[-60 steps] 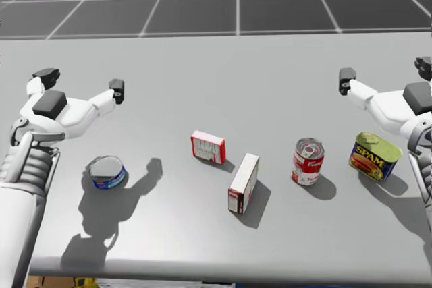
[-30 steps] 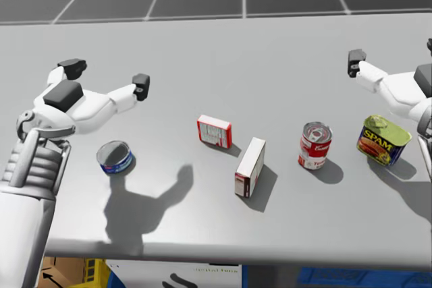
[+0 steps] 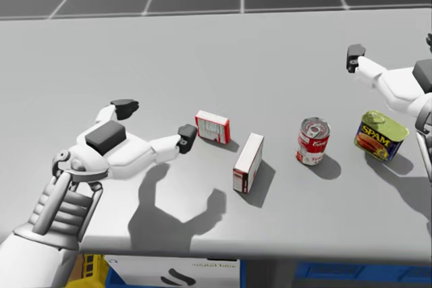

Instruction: Pick up the gelatin box and lift it.

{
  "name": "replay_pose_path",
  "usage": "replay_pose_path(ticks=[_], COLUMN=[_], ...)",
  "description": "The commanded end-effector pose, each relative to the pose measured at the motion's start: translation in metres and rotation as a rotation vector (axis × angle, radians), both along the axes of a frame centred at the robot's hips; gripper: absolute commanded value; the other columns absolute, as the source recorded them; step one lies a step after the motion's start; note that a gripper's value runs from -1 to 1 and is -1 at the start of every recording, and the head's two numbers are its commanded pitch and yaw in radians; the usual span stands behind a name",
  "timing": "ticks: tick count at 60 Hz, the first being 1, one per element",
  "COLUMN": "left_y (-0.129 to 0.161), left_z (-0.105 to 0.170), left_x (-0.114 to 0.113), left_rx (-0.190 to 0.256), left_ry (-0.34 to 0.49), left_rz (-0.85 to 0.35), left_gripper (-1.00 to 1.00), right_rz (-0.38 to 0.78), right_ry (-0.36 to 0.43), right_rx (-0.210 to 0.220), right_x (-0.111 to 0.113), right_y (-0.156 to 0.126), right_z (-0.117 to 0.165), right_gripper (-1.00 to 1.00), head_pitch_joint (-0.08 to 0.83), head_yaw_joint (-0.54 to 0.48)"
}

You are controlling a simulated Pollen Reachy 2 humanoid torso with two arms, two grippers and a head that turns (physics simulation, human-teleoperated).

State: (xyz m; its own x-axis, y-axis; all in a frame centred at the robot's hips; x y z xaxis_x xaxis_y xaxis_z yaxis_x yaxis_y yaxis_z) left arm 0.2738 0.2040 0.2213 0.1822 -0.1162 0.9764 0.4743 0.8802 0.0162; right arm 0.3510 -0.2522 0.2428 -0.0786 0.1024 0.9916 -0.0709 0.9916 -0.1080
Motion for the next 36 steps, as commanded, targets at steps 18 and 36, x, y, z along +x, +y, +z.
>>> replay_pose_path(ticks=[18, 36], left_y=[-0.047, -0.079], left_z=[-0.047, -0.052], left_x=[0.024, 0.041], left_rx=[0.027, 0.055], left_ry=[0.109, 0.125], left_rz=[0.005, -0.009], left_gripper=[-1.00, -1.00], right_rz=[-0.010, -0.013], right_ry=[-0.011, -0.016], right_rx=[-0.003, 0.001], right_x=[-0.001, -0.001], right_y=[-0.002, -0.004], right_z=[0.001, 0.003], right_gripper=[-1.00, -1.00], head_pitch_joint=[0.644, 0.639], head_yaw_joint=[0.08, 0.08])
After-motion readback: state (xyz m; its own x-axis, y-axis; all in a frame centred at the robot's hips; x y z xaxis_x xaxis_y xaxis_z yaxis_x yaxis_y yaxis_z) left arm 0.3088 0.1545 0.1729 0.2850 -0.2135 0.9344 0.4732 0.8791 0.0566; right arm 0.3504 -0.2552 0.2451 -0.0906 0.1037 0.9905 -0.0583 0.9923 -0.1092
